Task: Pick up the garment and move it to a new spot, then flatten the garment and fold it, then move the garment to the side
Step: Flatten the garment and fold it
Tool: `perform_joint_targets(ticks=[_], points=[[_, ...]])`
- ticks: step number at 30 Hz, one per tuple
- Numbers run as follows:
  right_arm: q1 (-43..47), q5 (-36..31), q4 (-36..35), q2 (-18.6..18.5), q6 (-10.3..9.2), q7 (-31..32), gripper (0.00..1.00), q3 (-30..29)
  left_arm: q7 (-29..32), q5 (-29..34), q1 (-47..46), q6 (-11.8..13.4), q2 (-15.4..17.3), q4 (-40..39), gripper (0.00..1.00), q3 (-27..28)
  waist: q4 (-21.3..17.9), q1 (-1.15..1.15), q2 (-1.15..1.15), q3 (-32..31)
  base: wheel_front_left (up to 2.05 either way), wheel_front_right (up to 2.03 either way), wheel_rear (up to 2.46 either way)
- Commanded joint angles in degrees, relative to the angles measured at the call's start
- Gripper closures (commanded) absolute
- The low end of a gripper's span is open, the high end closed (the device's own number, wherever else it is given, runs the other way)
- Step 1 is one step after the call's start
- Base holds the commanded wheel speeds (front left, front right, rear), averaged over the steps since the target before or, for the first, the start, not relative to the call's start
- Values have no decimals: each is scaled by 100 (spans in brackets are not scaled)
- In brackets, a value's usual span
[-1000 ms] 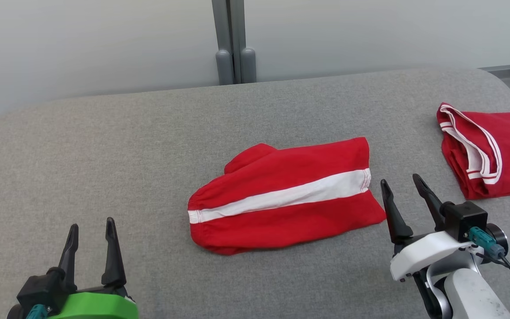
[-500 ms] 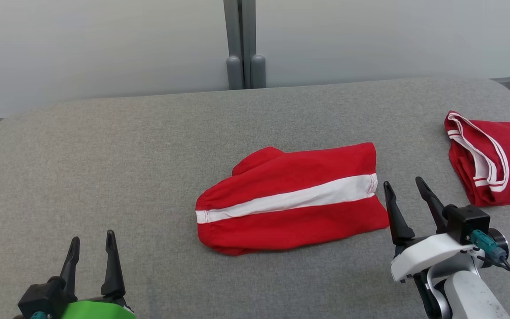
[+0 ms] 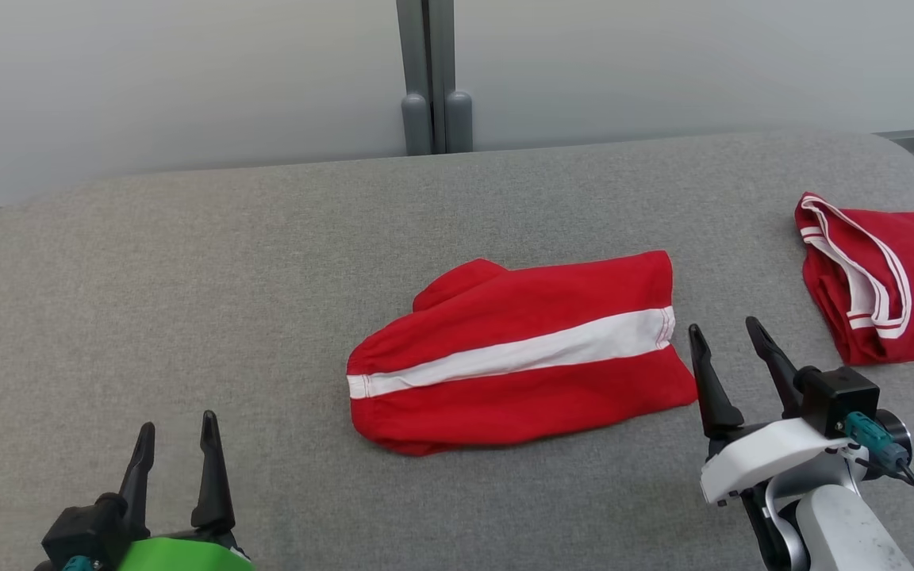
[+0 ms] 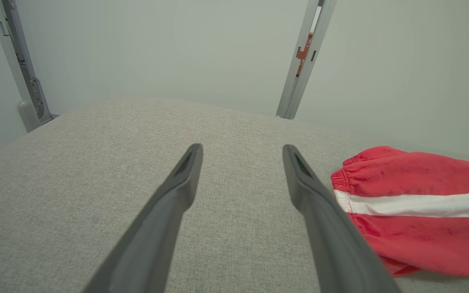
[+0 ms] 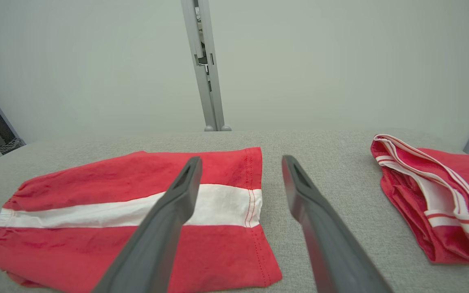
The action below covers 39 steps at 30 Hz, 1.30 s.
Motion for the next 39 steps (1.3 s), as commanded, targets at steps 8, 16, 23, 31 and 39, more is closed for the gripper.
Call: perform_joint_targets(ticks=[8,16,23,31,39], points=[[-278,80,77,-112,-9,394,0,-13,69,-396,-531,-95,-1,782,0,-819,21,0,0,175,0,0,0],[-963,774,726,-422,-9,1416,0,428,782,-974,-1603,-131,12,1707,0,-1954,-9,0,0,434,0,0,0],[-1554,1187,1366,-742,-9,1588,0,843,913,-1382,-2157,-132,19,2137,0,-2472,4,0,0,617,0,0,0],[-1949,1486,1875,-907,-9,1410,0,1137,941,-1432,-2511,62,19,2679,0,-2441,42,0,0,771,0,0,0],[-2158,1815,2139,-935,-9,1353,0,1446,1063,-1652,-2646,-37,36,2858,0,-2514,49,0,0,885,0,0,0]])
